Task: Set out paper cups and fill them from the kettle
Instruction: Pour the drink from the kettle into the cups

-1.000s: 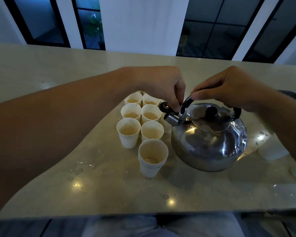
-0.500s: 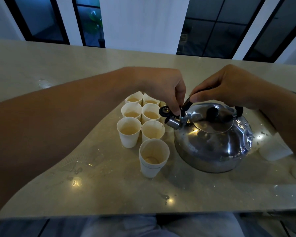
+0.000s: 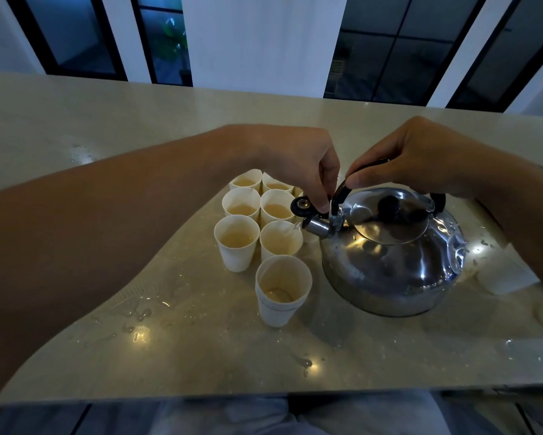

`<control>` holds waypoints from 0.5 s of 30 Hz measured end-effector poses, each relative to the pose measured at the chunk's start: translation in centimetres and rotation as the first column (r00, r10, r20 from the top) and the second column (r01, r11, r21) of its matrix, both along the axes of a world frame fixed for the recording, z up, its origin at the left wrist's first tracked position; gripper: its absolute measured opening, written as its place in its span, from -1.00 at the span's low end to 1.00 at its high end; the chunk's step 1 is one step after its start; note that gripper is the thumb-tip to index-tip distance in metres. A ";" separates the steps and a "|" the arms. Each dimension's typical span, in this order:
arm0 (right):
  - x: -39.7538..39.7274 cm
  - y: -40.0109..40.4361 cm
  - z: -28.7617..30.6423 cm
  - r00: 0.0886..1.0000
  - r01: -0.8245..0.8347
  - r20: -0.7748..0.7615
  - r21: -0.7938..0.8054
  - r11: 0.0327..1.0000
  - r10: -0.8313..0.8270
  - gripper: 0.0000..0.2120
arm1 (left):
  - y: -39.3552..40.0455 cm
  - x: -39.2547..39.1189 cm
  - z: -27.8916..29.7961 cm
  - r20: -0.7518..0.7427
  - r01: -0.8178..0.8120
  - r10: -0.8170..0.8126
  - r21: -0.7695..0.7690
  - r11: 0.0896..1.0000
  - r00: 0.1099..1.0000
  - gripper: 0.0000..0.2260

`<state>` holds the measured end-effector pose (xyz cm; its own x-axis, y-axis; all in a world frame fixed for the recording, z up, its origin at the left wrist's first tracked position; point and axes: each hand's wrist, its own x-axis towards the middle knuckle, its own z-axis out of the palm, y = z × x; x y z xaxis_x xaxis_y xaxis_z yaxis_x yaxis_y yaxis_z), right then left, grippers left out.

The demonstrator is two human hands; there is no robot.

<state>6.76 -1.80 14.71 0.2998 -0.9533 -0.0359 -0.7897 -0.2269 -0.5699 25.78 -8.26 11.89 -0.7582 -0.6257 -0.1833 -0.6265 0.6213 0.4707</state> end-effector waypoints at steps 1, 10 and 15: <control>0.0 0.0 -0.1 1.000 0.001 -0.004 -0.002 1.000 -0.001 -0.86 | -0.1 0.0 0.0 0.002 0.000 0.000 -0.003 1.000 1.000 -0.83; -0.1 -0.2 -0.1 0.999 0.001 -0.038 -0.002 1.000 -0.001 -0.86 | -0.3 -0.4 -0.2 0.013 -0.008 0.008 -0.010 1.000 1.000 -0.82; -0.1 -0.3 -0.2 0.999 -0.010 -0.045 -0.001 1.000 0.009 -0.87 | -0.2 -0.3 -0.3 0.019 -0.006 0.006 -0.001 1.000 1.000 -0.81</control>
<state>6.65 -2.12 14.54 0.3070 -0.9505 -0.0483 -0.8123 -0.2352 -0.5338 25.44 -8.46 11.59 -0.7506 -0.6307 -0.1971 -0.6394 0.6179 0.4576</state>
